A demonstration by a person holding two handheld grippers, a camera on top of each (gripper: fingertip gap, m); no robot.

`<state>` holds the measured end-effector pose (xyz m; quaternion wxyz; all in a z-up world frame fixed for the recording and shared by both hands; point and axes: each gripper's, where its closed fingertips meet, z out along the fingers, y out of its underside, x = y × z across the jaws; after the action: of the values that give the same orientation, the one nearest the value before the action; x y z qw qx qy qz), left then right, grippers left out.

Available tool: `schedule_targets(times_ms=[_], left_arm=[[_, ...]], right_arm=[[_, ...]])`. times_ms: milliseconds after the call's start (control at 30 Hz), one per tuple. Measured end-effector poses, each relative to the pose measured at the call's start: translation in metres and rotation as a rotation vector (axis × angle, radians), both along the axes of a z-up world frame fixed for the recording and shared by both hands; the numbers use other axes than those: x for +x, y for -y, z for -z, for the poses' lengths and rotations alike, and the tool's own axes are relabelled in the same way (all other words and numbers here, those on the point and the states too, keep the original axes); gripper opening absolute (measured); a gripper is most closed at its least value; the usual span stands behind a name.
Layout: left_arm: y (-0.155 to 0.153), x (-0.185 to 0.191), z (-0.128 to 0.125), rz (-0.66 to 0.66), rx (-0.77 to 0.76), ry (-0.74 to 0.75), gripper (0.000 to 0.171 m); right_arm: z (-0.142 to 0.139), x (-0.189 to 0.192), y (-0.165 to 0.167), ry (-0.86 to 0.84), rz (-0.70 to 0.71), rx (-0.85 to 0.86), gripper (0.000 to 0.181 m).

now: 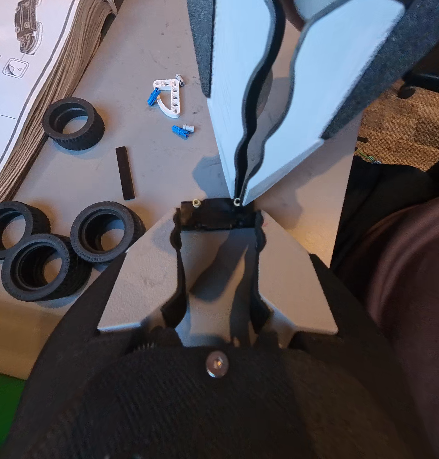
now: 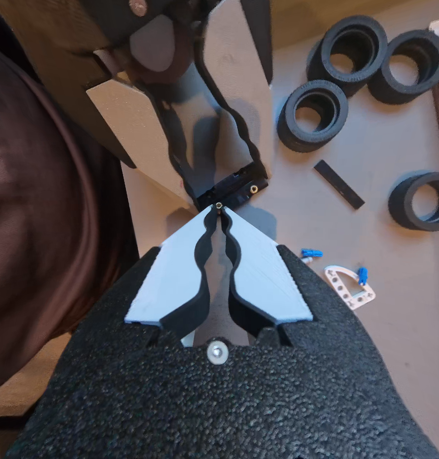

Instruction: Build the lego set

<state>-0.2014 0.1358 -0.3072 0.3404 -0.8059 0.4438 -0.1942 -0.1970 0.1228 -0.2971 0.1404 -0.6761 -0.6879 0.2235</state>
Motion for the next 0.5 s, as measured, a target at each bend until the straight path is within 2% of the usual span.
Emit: schedule_targets(times_ms=[200, 333, 400, 500], left_arm=[[-0.0005, -0.0002, 0.0, 0.001, -0.001, 0.001, 0.059], [-0.0008, -0.0002, 0.0, -0.002, -0.002, 0.001, 0.059], [-0.0009, -0.0002, 0.0, -0.002, -0.002, 0.0, 0.059], [-0.0016, 0.0001, 0.0001, -0.005, 0.005, -0.002, 0.059]], right_arm=[[0.0013, 0.0027, 0.0, -0.029, 0.017, 0.017, 0.002], [0.0057, 0.003, -0.0001, 0.027, -0.037, 0.099, 0.002], [0.0058, 0.003, -0.0001, 0.021, -0.016, 0.047, 0.002], [0.005, 0.0031, -0.001, -0.027, 0.093, -0.138, 0.003]])
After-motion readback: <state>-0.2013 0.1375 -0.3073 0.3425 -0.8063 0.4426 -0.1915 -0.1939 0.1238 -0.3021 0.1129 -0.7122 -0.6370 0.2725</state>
